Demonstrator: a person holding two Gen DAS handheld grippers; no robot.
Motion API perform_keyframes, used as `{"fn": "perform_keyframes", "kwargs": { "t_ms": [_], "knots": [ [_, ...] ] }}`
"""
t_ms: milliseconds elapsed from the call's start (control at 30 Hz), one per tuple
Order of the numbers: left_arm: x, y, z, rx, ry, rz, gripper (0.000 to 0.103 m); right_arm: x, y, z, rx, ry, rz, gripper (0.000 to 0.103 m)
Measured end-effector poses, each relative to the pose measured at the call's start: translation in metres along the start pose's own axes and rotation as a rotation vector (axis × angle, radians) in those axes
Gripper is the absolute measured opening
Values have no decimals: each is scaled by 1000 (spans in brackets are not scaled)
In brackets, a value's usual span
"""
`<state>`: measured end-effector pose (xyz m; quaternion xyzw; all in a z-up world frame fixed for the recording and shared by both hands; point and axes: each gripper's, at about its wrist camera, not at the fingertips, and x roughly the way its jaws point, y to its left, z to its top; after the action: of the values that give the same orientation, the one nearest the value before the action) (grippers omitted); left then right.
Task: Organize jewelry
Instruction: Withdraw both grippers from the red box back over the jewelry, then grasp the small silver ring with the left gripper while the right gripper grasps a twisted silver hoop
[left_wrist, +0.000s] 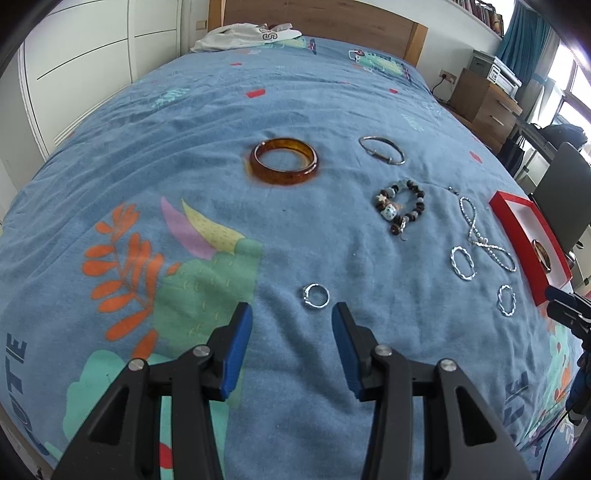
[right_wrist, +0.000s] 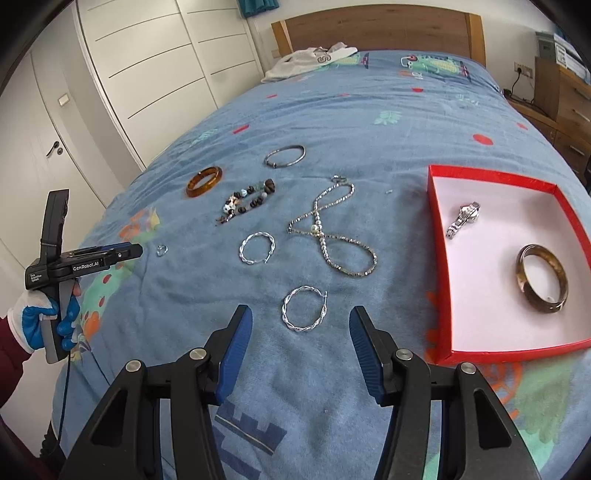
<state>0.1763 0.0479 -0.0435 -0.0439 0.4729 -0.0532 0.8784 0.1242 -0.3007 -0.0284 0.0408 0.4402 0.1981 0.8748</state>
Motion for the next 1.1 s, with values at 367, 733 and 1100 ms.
{"fn": "perform_keyframes", "kwargs": {
  "t_ms": [367, 733, 1100],
  "knots": [
    [14, -2, -1, -4, 15, -7, 43, 12, -3, -3, 8, 19, 4, 54],
    [28, -3, -2, 7, 25, -1, 43, 30, -1, -5, -6, 53, 5, 54],
    [45, -11, 1, 42, 22, 7, 42, 58, 5, -8, -39, 93, -36, 53]
  ]
}}
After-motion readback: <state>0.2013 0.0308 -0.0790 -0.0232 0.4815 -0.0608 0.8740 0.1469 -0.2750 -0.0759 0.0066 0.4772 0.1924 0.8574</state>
